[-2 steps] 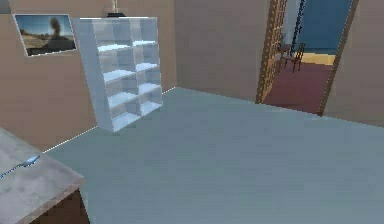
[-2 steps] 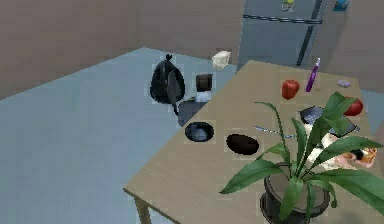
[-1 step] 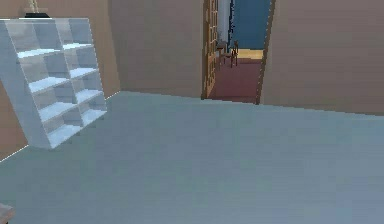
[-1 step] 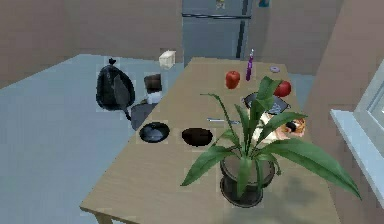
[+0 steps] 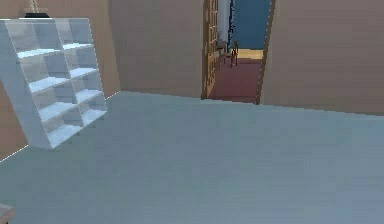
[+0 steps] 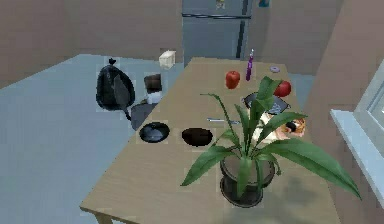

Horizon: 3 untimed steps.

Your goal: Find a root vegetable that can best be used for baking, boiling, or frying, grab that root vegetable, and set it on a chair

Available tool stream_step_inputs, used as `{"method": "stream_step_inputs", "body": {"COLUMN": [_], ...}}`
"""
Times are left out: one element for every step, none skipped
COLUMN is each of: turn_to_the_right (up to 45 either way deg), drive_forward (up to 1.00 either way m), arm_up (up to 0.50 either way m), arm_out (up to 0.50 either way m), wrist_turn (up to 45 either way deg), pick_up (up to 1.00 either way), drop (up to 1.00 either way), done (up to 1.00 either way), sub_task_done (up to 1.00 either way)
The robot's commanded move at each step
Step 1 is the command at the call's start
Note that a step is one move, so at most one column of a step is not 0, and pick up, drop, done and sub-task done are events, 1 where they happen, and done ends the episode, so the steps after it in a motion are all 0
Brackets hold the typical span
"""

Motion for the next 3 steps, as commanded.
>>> {"method": "stream_step_inputs", "body": {"turn_to_the_right": [0.0, 0.0, 0.0], "drive_forward": [0.00, 0.00, 0.00], "arm_up": [0.38, 0.00, 0.00], "arm_out": [0.00, 0.42, 0.00], "wrist_turn": [0.0, 0.0, 45.0], "pick_up": [0.00, 0.00, 0.00], "drop": [0.00, 0.00, 0.00], "done": [0.00, 0.00, 0.00], "sub_task_done": [0.00, 0.00, 0.00]}}
